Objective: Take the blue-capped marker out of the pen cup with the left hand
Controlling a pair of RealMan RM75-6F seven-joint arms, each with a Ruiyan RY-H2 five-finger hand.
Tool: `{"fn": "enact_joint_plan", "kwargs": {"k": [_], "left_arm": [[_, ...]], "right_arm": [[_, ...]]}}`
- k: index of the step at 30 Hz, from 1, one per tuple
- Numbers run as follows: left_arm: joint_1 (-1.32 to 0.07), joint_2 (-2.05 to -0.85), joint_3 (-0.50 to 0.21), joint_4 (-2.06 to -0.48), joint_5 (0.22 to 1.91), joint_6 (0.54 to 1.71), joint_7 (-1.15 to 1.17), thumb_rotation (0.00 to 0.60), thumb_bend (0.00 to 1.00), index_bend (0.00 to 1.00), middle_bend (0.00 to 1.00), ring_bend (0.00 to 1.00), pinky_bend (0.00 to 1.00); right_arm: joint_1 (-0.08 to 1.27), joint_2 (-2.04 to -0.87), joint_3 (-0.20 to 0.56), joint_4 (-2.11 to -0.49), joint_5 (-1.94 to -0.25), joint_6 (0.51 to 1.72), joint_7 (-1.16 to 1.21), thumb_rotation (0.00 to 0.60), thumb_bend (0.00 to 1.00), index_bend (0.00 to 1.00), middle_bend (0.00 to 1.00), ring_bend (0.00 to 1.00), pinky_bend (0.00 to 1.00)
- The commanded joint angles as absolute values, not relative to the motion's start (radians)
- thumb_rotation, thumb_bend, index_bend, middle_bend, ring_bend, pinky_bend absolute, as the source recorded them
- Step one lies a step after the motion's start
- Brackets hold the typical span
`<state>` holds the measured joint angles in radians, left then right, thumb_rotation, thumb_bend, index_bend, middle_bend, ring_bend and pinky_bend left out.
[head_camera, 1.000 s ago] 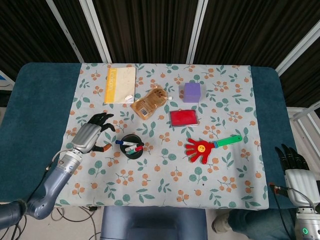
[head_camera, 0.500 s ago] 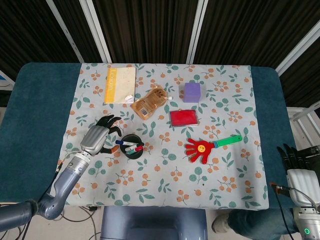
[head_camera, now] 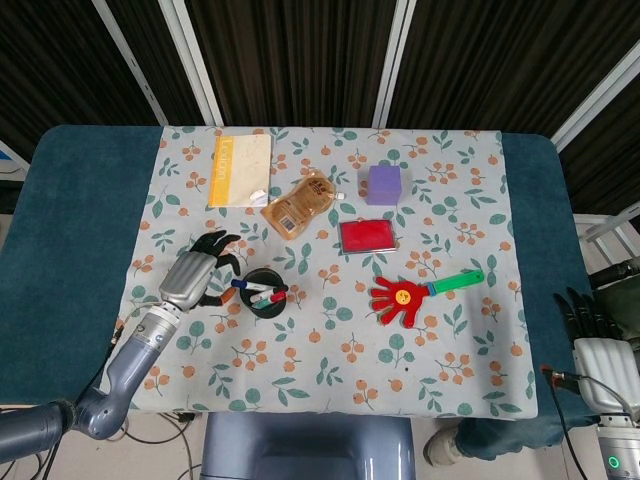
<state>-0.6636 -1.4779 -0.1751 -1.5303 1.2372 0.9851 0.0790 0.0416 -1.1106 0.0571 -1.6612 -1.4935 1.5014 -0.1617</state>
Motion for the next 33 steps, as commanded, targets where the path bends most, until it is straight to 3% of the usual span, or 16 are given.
{"fn": "enact_joint_plan", "kwargs": {"k": [1, 22, 33], "left_arm": [[-0.667, -1.482, -0.174, -1.529, 1.241, 0.984, 0.076, 0.600, 0.32, 0.48, 0.11, 0.00, 0.08], [-0.677, -1.486, -0.172, -1.533, 1.232, 0.983, 0.089, 0.600, 0.32, 0.53, 0.14, 0.00, 0.08], [-0.683, -1.481, -0.183, -1.544, 1.216, 0.987, 0.104, 0.600, 0.40, 0.58, 0.16, 0.00, 0.08]], "right_arm": [[0.042, -1.111, 0.057, -1.662, -1.492, 1.500, -0.163, 0.600, 0.04, 0.00, 0.00, 0.00, 0.15], [0.042, -1.109, 0.056, -1.665, -1.491, 1.498, -0.162, 0.600, 0.04, 0.00, 0.00, 0.00, 0.15], [0.044, -1.106, 0.052, -1.668, -1.495, 1.493, -0.159, 0.600, 0.04, 0.00, 0.00, 0.00, 0.15]]}}
